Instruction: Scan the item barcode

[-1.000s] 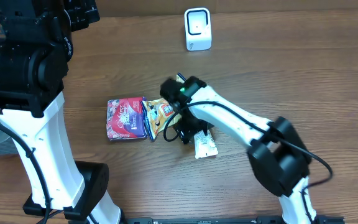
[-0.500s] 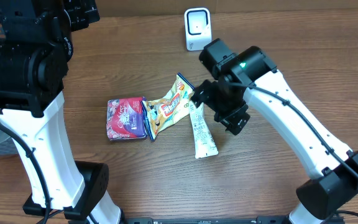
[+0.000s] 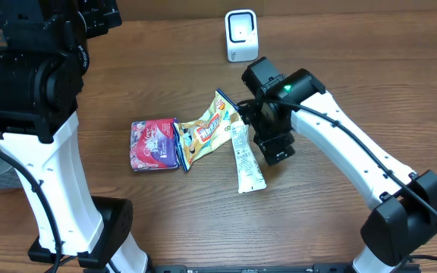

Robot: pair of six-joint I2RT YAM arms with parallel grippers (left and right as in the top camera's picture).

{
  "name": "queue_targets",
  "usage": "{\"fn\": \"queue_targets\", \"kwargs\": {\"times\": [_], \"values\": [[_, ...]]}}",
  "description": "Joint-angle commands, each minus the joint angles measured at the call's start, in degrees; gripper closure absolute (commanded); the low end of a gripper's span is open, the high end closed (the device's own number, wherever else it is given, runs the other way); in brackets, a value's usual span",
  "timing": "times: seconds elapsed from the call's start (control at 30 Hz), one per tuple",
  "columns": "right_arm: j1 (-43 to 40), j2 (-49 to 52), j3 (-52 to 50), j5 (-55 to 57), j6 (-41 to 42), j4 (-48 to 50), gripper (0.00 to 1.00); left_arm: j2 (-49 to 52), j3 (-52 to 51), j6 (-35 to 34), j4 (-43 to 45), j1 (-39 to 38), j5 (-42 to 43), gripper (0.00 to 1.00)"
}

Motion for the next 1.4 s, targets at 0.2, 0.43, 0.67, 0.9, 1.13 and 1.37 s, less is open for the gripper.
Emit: {"fn": "queue_targets", "kwargs": {"times": [0.2, 0.43, 0.67, 0.9, 1.13, 1.37], "values": [[0.74, 0.22, -0.98, 5.14, -62.40, 1.16, 0.14, 0.83, 0.11, 0.92, 0.09, 0.57, -0.70, 0.00], [0.74, 0.22, -5.35, -6.27, -79.82, 4.83, 0.00, 0.83, 0.11, 0.92, 0.09, 0.57, -0.70, 0.00], [-2.43, 0.22, -16.59, -11.15, -79.87, 12.83, 0.00, 0.83, 0.11, 0.92, 0.09, 0.57, -0.70, 0.00], [-2.56, 0.33, -19.10, -16.09, -88.98, 17.49, 0.00, 0.83, 0.11, 0.92, 0.09, 0.57, -0.70, 0.00], [-2.80, 0.33, -25.97, -19.93, -88.94, 27.63, 0.00, 0.83, 0.11, 0.92, 0.09, 0.57, -0.70, 0.00], [-3.89, 0.68, -26.40, -21.44, -88.94, 30.03, 0.00, 0.83, 0.11, 0.92, 0.09, 0.57, -0.70, 0.00]]}}
